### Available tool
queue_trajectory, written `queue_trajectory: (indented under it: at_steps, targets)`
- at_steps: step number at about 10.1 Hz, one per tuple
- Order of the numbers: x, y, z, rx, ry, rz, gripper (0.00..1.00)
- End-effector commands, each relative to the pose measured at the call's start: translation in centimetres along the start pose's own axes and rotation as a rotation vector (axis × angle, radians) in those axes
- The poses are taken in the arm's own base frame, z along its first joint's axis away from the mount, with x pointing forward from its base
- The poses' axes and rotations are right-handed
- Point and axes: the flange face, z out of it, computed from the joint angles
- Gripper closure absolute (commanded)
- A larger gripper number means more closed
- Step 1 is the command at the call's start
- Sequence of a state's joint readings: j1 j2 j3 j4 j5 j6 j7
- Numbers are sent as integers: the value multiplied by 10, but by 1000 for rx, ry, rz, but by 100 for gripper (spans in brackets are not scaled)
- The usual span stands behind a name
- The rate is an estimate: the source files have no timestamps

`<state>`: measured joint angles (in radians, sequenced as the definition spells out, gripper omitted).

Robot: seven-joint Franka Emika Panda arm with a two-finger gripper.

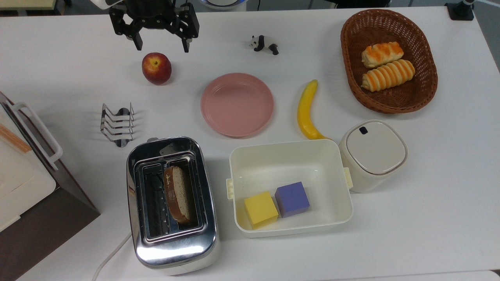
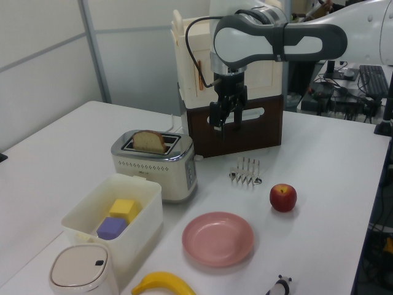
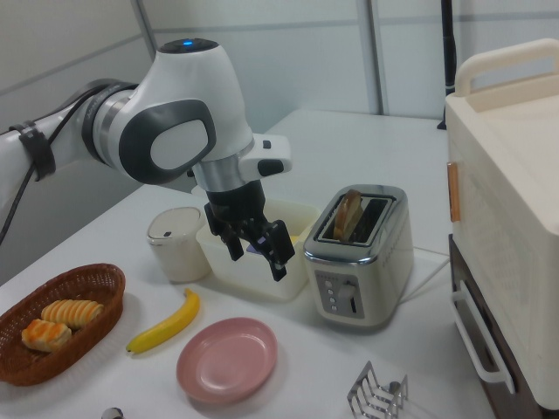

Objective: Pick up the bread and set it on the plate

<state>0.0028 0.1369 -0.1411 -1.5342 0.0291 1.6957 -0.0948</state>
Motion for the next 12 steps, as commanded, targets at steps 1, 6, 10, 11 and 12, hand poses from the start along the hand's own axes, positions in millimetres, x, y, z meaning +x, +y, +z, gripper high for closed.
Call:
queue_trajectory:
  at_steps: [1, 6, 10, 11, 12]
  targets:
    - [10, -3, 0, -5, 58, -32, 0]
    - [75, -27, 19, 8, 363, -32, 4]
    - [118, -50, 46, 16, 505, 45, 8]
    - [130, -52, 54, 16, 514, 63, 8]
    - [138, -55, 63, 14, 526, 69, 8]
